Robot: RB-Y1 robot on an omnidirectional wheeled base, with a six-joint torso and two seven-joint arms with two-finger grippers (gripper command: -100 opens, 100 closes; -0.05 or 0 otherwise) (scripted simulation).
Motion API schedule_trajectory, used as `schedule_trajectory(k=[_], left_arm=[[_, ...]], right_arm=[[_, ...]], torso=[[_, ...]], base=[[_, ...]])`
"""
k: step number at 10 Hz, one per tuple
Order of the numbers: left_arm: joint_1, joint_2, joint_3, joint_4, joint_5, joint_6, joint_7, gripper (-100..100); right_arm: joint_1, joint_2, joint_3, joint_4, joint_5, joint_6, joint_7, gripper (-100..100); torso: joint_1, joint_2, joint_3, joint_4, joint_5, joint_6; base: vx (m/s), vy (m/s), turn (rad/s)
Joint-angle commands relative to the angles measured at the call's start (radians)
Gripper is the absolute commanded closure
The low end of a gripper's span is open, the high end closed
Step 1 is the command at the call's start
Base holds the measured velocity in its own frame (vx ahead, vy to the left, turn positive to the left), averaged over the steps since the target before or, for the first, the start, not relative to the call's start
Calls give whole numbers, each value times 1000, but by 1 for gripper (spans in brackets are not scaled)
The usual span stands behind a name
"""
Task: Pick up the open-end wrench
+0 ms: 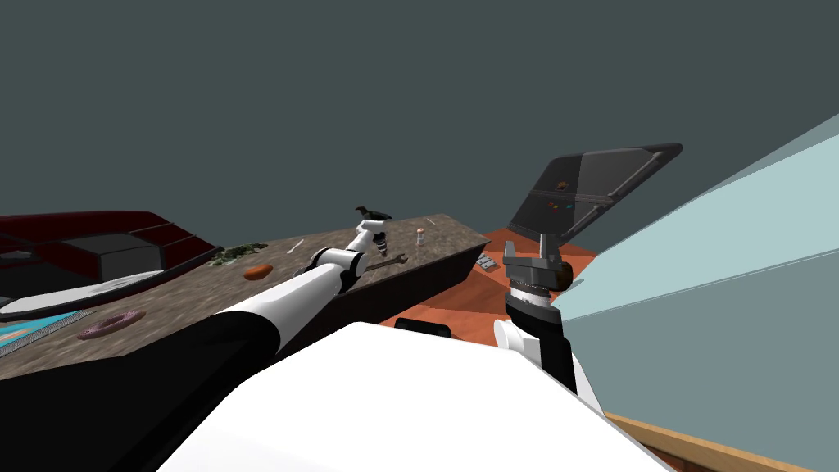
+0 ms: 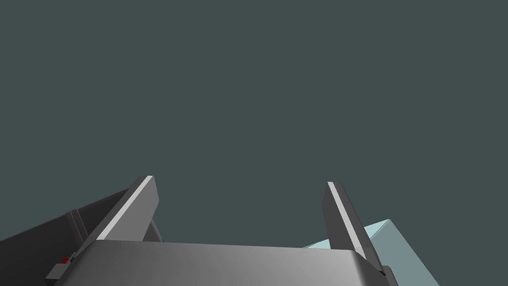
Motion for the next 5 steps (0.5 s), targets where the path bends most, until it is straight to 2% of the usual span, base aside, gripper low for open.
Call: schedule_trajectory(k=[1,2,3,4,5], left_arm=[[-12,1,-6,42,10,15,6,-100],[-20,3,-14,67,25,35,12,-100],[-20,3,-14,73,25,35,12,-100],[-24,4,-20,110,38,52,17,-100],[-24,4,-20,110,38,52,17,-100]], right_arm=[[0,0,0,0,0,0,0,0],[0,0,0,0,0,0,0,0],[0,0,0,0,0,0,0,0],[0,0,0,0,0,0,0,0],[0,0,0,0,0,0,0,0]], torso=[[0,0,0,0,0,0],[0,0,0,0,0,0],[0,0,0,0,0,0],[-1,-1,0,0,0,0],[0,-1,0,0,0,0]], base=[[-25,11,6],[-24,12,13],[-19,8,8],[-18,7,8],[-14,8,9]])
